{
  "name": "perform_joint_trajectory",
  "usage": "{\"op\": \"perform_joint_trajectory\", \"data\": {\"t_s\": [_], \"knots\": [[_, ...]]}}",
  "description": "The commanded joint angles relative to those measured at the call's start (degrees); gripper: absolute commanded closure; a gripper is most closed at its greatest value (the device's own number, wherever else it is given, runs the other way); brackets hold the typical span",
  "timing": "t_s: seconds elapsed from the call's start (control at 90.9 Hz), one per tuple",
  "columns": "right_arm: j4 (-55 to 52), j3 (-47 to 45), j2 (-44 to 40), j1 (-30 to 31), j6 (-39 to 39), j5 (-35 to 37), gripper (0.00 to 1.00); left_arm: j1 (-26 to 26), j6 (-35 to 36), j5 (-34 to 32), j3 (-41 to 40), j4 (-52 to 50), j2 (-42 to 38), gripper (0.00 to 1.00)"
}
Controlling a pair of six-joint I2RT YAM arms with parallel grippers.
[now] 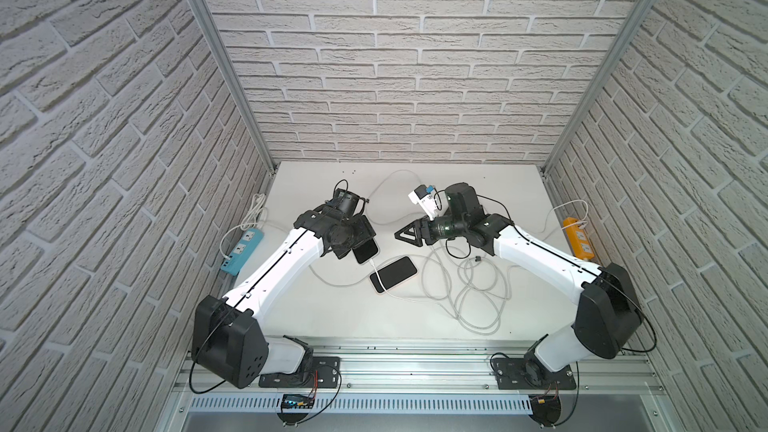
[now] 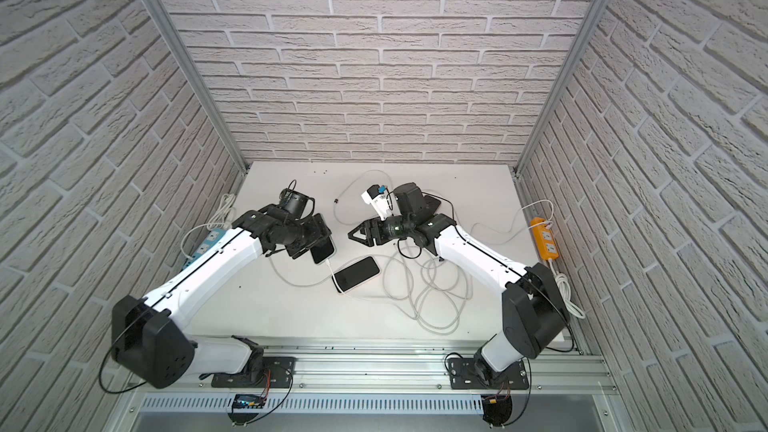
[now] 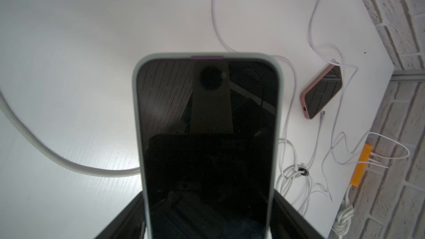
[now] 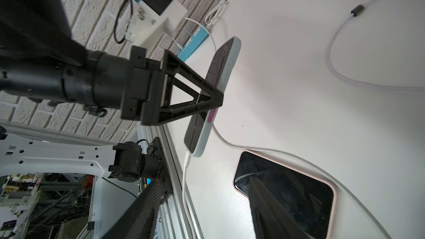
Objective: Plug the charging cable into the phone
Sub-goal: Place the phone at the center of the board.
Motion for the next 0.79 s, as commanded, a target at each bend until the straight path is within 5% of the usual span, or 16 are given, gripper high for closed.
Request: {"op": "perform_joint_trajectory", "data": {"t_s": [0.0, 0.484, 0.572, 0.781], "knots": [[-3.3, -1.0, -1.4, -1.3, -1.5, 5.3, 0.36, 3.4, 2.4, -2.6, 2.8, 0.5, 4.3, 1.0], [-12.2, -2.9, -5.1, -3.5, -2.4, 14.0, 0.35, 11.3, 10.6, -7.9, 17.9, -7.3, 31.7, 1.0], [-12.4, -3.0, -5.0, -3.5, -2.3, 14.0, 0.34, 11.3, 10.6, -8.9, 20.5, -8.8, 34.0, 0.9], [-13.3, -2.4, -3.3, -3.5, -2.0, 14.2, 0.32, 11.3, 10.8, -10.1, 24.9, -12.0, 37.3, 0.44]]}}
